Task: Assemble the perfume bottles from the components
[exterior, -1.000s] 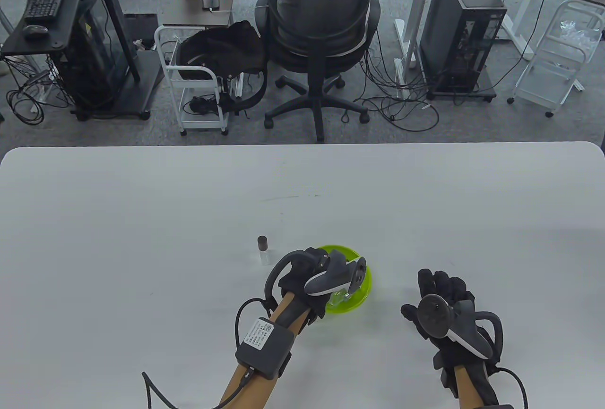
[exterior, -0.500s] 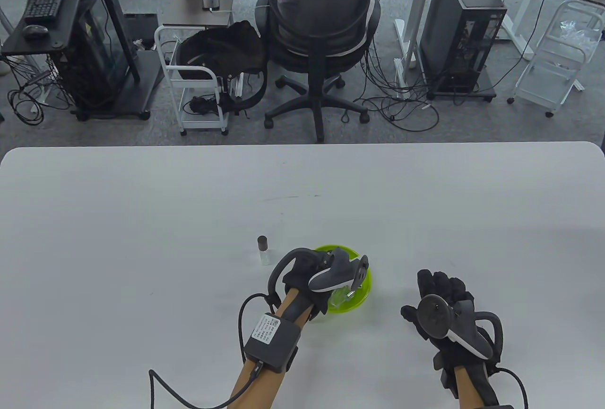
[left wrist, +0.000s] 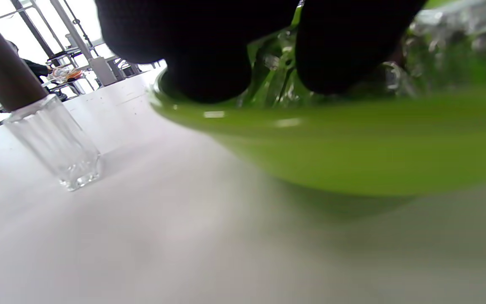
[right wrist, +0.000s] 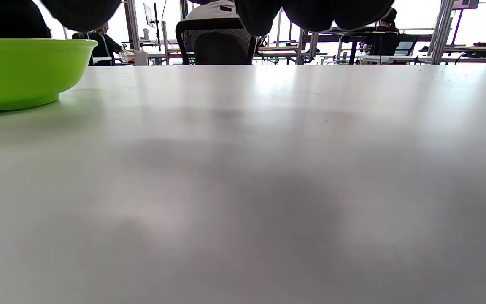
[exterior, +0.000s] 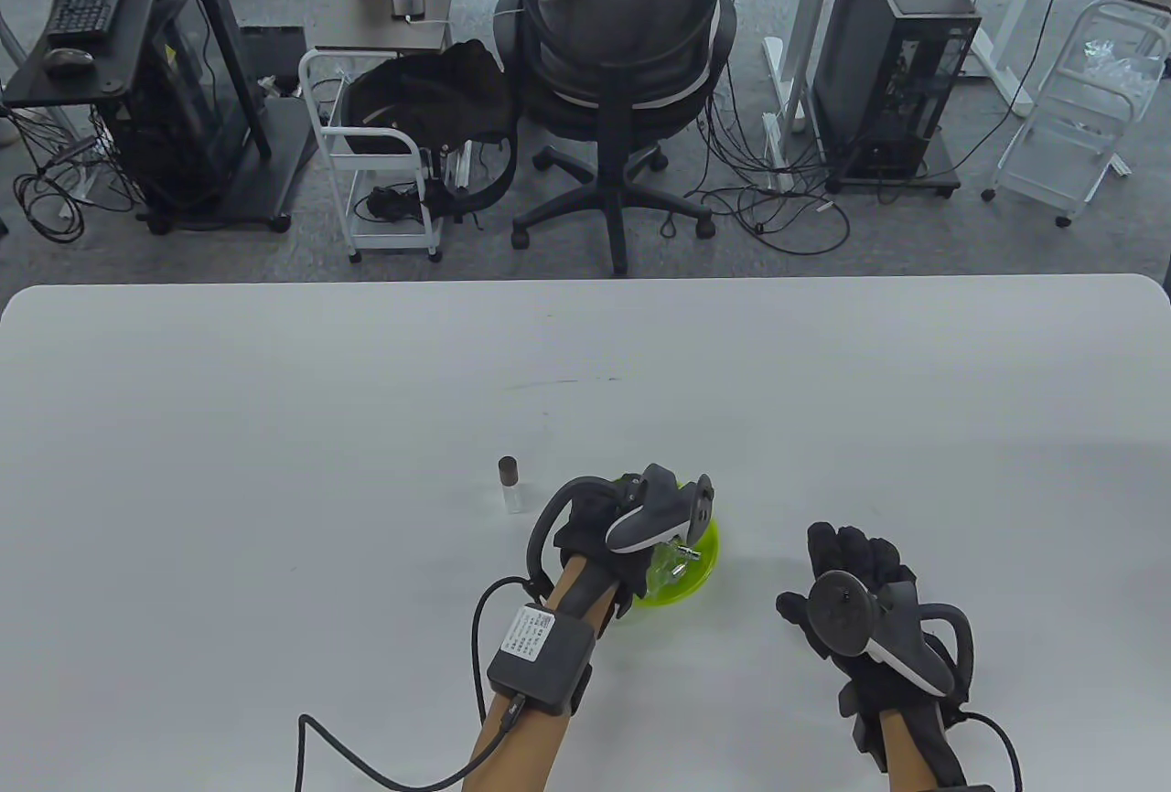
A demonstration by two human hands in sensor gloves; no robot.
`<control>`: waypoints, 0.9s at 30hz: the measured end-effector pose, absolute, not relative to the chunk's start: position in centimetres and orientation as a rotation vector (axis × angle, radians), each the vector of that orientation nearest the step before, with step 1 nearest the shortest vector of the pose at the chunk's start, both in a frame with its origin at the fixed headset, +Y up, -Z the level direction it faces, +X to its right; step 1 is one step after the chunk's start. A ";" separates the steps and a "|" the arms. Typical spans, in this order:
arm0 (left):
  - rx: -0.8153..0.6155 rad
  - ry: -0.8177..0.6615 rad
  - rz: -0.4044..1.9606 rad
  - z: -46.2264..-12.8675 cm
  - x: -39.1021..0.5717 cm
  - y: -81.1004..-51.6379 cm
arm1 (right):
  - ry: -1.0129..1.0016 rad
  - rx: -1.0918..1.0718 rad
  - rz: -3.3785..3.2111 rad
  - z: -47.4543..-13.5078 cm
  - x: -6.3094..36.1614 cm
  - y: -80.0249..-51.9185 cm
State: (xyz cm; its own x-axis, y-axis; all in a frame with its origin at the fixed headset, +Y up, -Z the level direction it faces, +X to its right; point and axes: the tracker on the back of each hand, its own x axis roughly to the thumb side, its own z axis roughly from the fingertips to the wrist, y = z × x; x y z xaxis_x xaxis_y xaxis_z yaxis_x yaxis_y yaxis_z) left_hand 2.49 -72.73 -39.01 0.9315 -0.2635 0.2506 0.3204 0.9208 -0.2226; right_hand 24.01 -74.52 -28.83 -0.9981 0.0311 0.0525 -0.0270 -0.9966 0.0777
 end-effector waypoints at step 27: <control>-0.209 -0.108 -0.309 -37.8 2.3 -71.9 | 0.109 0.085 3.107 -28.8 23.9 -74.4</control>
